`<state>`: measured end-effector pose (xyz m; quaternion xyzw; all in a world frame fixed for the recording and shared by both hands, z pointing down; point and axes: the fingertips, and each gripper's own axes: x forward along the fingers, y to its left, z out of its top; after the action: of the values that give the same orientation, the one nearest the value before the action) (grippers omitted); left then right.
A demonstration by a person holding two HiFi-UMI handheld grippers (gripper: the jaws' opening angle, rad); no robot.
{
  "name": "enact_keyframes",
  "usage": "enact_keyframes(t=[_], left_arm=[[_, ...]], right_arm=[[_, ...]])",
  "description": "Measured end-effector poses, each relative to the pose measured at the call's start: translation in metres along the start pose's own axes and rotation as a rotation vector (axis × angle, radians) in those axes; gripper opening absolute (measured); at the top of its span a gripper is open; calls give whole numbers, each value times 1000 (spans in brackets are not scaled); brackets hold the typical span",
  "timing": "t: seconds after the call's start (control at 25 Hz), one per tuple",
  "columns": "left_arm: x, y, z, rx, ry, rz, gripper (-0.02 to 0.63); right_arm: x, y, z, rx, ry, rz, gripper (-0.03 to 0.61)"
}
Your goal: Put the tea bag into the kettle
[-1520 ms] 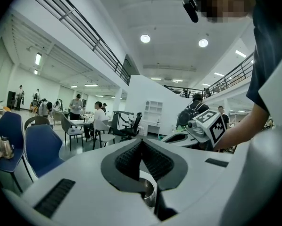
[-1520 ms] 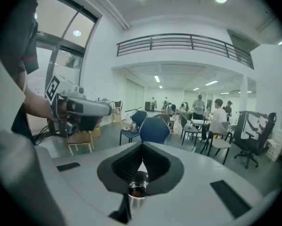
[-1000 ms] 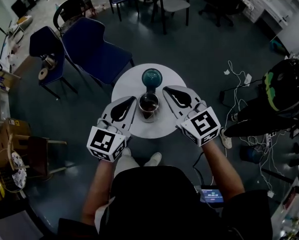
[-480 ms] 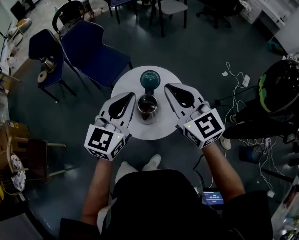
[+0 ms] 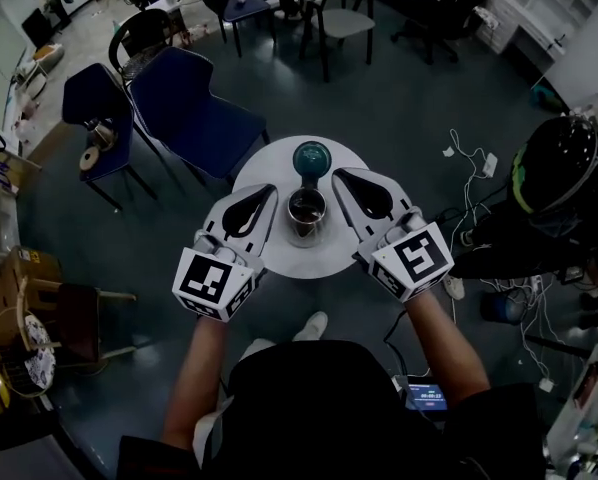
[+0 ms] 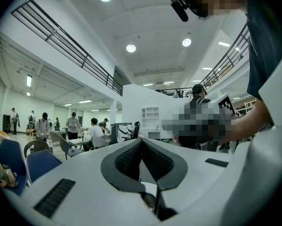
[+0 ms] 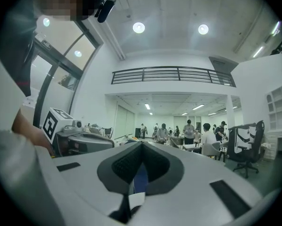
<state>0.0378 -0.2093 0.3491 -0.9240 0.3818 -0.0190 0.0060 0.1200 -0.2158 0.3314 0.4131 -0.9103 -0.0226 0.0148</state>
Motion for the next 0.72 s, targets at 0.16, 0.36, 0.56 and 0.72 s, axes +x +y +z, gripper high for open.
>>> enact_keyframes(t=[0.16, 0.36, 0.56, 0.72], left_arm=[[-15, -8, 3, 0, -5, -34, 15], [-33, -19, 5, -6, -9, -77, 15], [-56, -29, 10, -7, -15, -105, 15], [-78, -33, 16, 2, -25, -122, 15]], right_arm=[[-10, 17, 2, -3, 4, -29, 18], [-21, 38, 10, 0, 5, -68, 18], [-31, 63, 20, 3, 3, -98, 18], [-37, 85, 27, -5, 1, -111, 18]])
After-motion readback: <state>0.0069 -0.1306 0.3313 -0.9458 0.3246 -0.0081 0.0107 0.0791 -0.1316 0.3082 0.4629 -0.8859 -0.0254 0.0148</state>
